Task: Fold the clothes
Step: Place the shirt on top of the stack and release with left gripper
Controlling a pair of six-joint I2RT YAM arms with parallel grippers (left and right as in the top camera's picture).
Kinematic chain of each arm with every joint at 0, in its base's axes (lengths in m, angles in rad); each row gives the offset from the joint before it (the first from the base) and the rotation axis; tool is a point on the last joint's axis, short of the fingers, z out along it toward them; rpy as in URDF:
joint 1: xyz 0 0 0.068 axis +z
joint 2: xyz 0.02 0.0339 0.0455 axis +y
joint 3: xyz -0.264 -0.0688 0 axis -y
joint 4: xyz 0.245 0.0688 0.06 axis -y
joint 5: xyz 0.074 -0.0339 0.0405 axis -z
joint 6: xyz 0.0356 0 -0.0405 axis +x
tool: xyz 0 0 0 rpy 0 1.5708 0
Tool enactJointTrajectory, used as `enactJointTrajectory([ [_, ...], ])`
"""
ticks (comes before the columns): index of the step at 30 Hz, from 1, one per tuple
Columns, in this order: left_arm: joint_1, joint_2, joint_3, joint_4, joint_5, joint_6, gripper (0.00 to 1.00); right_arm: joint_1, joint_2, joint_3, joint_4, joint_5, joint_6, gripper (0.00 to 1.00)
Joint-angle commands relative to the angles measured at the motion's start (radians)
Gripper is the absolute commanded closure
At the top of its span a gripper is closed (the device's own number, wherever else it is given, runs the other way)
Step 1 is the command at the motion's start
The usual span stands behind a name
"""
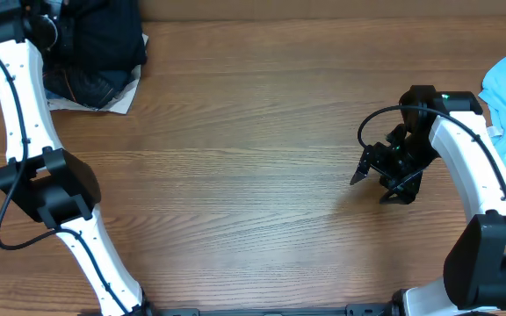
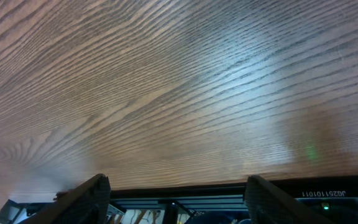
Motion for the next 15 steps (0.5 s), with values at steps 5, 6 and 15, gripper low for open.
enactJointTrajectory([
  [5, 0.058, 0.1, 0.032, 0.096, 0.022, -0.093, 0.73, -0.002, -0.027, -0.006, -0.011, -0.002, 0.01, 0.27],
  [6, 0.061, 0.109, 0.032, 0.104, 0.016, -0.1, 0.72, -0.002, -0.027, -0.006, -0.01, -0.002, 0.01, 0.27],
  [15, 0.098, 0.145, 0.032, 0.153, -0.081, -0.184, 0.15, -0.002, -0.027, -0.006, -0.01, -0.002, 0.009, 0.27],
])
